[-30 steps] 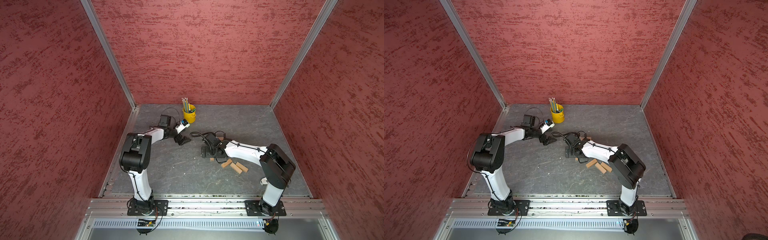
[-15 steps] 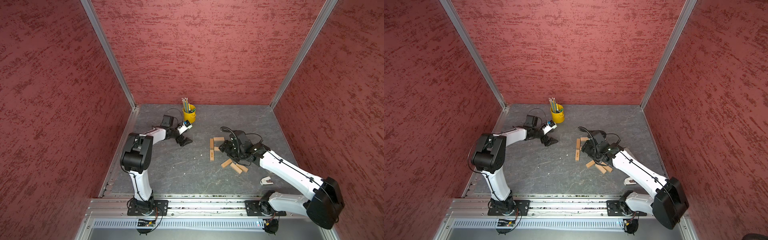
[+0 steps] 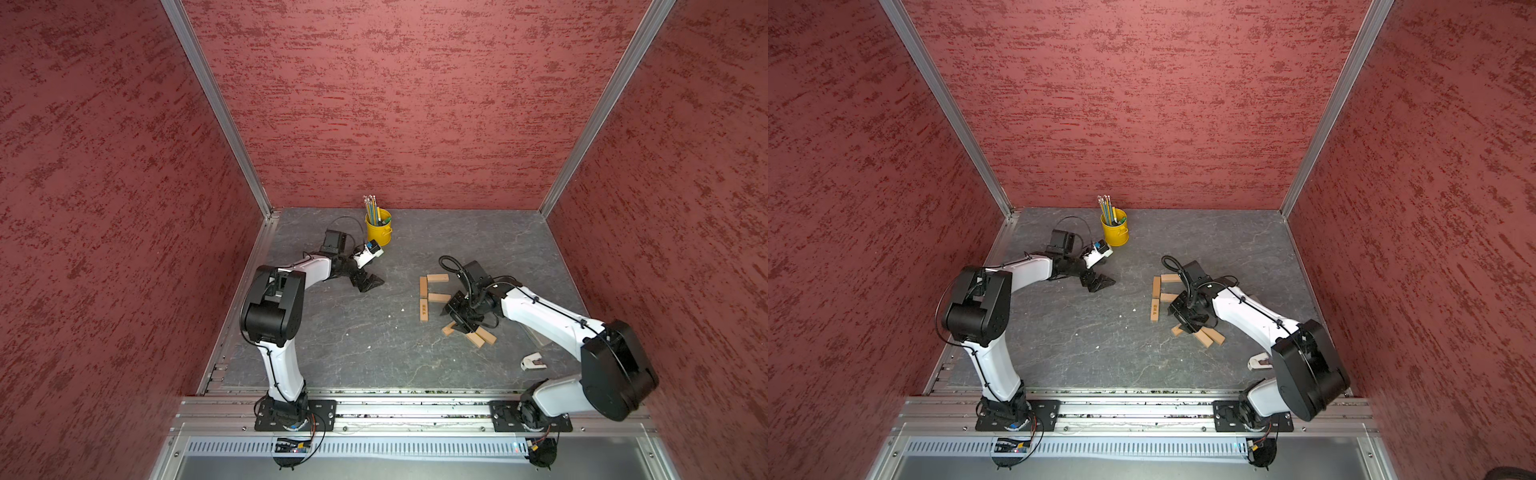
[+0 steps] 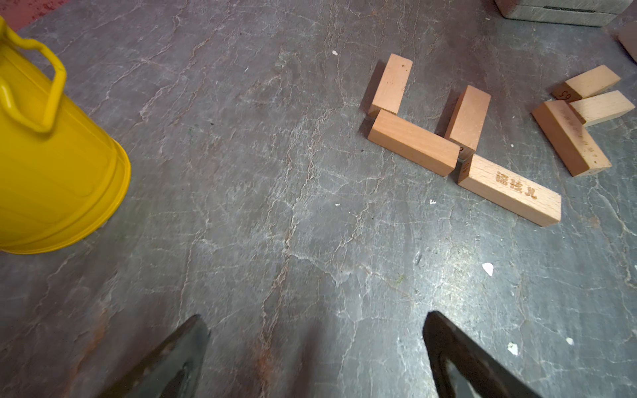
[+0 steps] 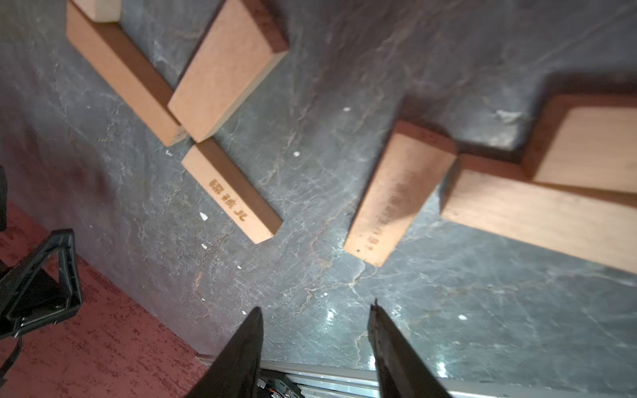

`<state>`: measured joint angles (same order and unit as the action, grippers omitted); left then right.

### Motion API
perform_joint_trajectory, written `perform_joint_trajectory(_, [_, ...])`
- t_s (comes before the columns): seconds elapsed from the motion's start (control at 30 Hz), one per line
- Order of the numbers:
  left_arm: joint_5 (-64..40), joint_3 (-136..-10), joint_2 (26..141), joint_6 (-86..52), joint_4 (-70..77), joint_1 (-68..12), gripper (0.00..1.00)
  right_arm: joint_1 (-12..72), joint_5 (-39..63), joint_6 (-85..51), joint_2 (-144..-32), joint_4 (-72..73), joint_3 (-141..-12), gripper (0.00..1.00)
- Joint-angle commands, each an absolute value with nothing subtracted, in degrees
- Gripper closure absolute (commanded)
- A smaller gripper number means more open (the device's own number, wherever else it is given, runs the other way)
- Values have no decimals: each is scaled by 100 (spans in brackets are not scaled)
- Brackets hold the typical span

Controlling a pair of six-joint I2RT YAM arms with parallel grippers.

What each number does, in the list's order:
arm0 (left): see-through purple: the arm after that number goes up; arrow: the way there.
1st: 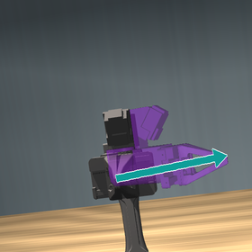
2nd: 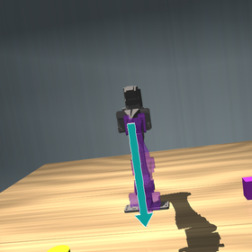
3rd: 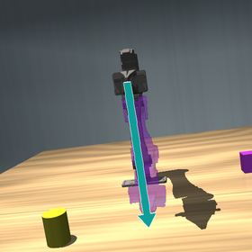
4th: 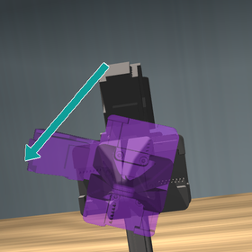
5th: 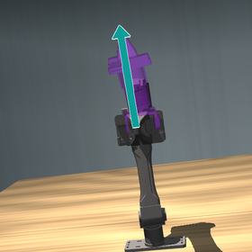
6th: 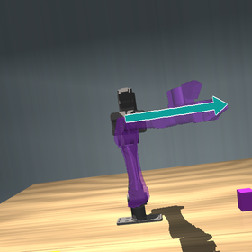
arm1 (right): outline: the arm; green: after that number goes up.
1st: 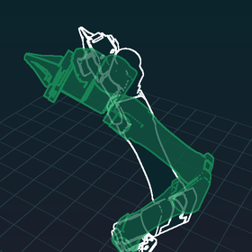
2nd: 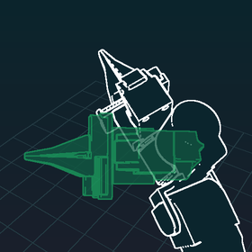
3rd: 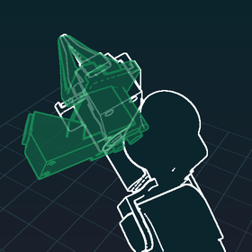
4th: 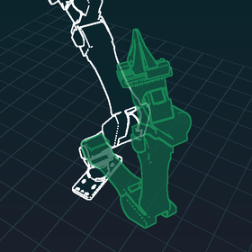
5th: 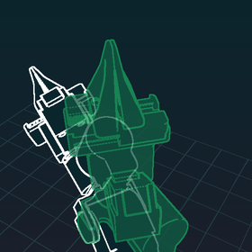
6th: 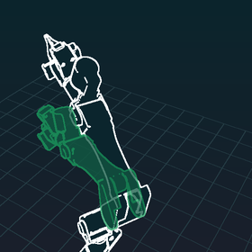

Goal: Assemble the number 8 with building blocks
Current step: Pick up the building block from the center of the board.

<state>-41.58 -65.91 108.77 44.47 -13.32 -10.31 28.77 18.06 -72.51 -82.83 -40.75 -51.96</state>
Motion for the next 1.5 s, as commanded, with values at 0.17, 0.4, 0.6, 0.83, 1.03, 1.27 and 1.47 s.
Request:
perform_joint_trajectory(0.17, [-4549, -6723, 10888, 4456, -1458, -881, 1, 2702, 1899, -7122, -9005, -4922, -5813, 46])
perform_joint_trajectory(0.4, [-4838, -6680, 10837, 4482, -1464, -765, 1, 2707, 2062, -7185, -9208, -4590, -5523, 51])
perform_joint_trajectory(0.6, [-4955, -6636, 10785, 4505, -1452, -729, 1, 2703, 2001, -7285, -9154, -4291, -5211, 51])
perform_joint_trajectory(0.83, [-5006, -6575, 10733, 4518, -1419, -714, 1, 2578, 1654, -6997, -9360, -4487, -5580, 49])
perform_joint_trajectory(1.03, [-4984, -6593, 10757, 4518, -1431, -732, 1, 2481, 1595, -6987, -9378, -4565, -5581, 49])
perform_joint_trajectory(1.27, [-5025, -6634, 10776, 4494, -1455, -704, 1, 2454, 1639, -6874, -9610, -4578, -5649, 50])
perform_joint_trajectory(1.47, [-5070, -6633, 10775, 4491, -1453, -677, 1, 2439, 1633, -6690, -9912, -4619, -5865, 56])
